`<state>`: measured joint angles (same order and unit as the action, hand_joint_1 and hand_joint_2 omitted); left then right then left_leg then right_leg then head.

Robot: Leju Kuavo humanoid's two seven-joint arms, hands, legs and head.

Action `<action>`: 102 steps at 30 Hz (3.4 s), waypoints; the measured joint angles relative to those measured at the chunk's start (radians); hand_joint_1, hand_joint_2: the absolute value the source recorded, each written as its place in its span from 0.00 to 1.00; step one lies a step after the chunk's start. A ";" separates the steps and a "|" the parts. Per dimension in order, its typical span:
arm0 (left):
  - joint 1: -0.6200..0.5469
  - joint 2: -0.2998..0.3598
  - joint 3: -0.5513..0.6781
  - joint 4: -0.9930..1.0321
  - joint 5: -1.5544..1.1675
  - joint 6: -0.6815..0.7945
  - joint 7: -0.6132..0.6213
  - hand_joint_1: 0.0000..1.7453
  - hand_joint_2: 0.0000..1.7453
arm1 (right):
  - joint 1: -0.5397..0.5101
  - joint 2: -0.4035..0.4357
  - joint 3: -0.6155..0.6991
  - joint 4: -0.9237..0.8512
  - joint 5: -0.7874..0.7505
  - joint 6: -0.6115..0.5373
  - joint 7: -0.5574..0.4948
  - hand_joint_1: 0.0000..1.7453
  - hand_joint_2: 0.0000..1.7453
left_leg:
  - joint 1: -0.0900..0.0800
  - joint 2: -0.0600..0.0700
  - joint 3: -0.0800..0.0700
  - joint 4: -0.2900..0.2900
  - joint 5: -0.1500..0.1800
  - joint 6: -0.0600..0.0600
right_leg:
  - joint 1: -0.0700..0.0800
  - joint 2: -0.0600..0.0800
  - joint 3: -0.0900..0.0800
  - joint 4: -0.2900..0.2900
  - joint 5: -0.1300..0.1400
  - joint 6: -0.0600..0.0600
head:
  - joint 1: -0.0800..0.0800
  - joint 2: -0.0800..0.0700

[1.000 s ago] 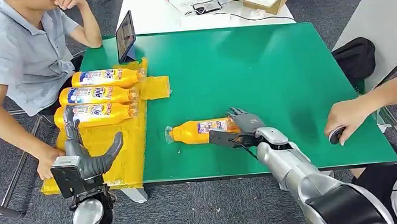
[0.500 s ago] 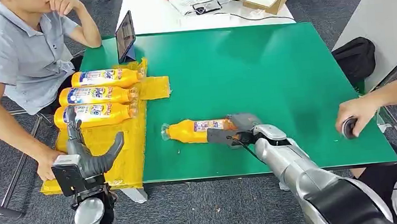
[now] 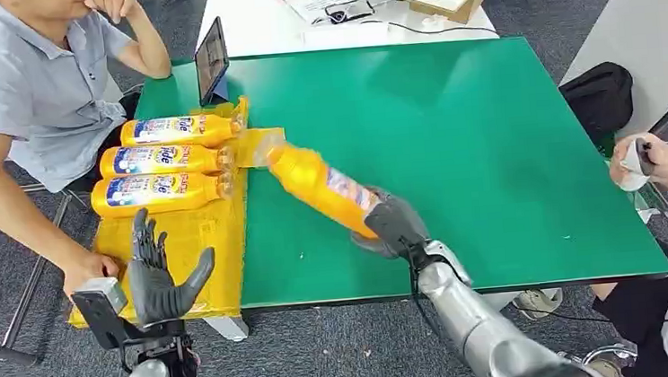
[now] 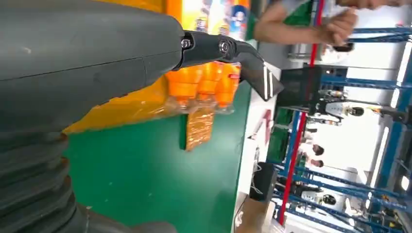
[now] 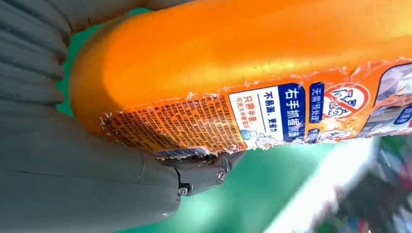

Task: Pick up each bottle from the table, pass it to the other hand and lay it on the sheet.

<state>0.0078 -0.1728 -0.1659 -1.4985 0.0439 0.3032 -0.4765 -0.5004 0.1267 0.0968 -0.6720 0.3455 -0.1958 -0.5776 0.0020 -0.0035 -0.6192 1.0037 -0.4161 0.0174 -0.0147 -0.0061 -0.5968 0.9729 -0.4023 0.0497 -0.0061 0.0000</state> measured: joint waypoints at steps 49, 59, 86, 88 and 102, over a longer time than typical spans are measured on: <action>-0.004 0.011 -0.204 -0.038 0.122 -0.314 -0.011 1.00 1.00 | 0.138 0.099 0.429 -0.263 0.004 0.052 -0.007 1.00 1.00 | 0.000 0.000 -0.001 0.000 0.000 0.000 | 0.000 0.000 -0.001 0.000 0.000 0.000 | 0.000 0.000; -0.026 0.033 -0.169 0.006 0.198 -0.427 0.020 1.00 1.00 | 0.060 0.103 0.470 -0.180 0.026 0.167 0.027 0.00 1.00 | 0.000 0.001 -0.001 0.000 0.000 0.000 | 0.000 0.000 -0.002 0.000 0.000 0.000 | 0.000 0.000; -0.151 0.053 -0.105 0.147 -0.295 0.038 0.074 1.00 1.00 | 0.223 0.078 0.523 -0.366 0.009 -0.140 -0.114 0.00 0.00 | 0.001 0.000 -0.001 0.000 0.000 0.000 | 0.001 0.000 -0.002 0.000 0.000 0.000 | -0.001 0.000; -0.209 0.074 -0.095 0.198 -0.453 0.076 0.099 1.00 1.00 | 0.261 0.069 0.512 -0.433 0.023 -0.201 -0.112 0.00 0.00 | 0.001 0.001 0.000 0.000 0.000 0.000 | 0.001 0.000 -0.002 0.000 0.000 0.000 | 0.000 0.000; -0.555 0.168 -0.140 0.696 -1.124 0.138 0.260 1.00 1.00 | 0.381 0.033 0.356 -0.575 0.008 -0.141 -0.121 0.00 0.00 | 0.000 0.001 0.000 0.000 0.001 -0.001 | 0.001 0.000 -0.002 0.000 0.002 -0.003 | 0.000 0.000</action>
<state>-0.5475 -0.0046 -0.3060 -0.8029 -1.0797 0.4413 -0.2164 -0.1198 0.1595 0.4524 -1.2466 0.3536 -0.3368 -0.6985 0.0025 -0.0028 -0.6192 1.0038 -0.4149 0.0166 -0.0142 -0.0059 -0.5985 0.9730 -0.3999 0.0470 -0.0065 0.0000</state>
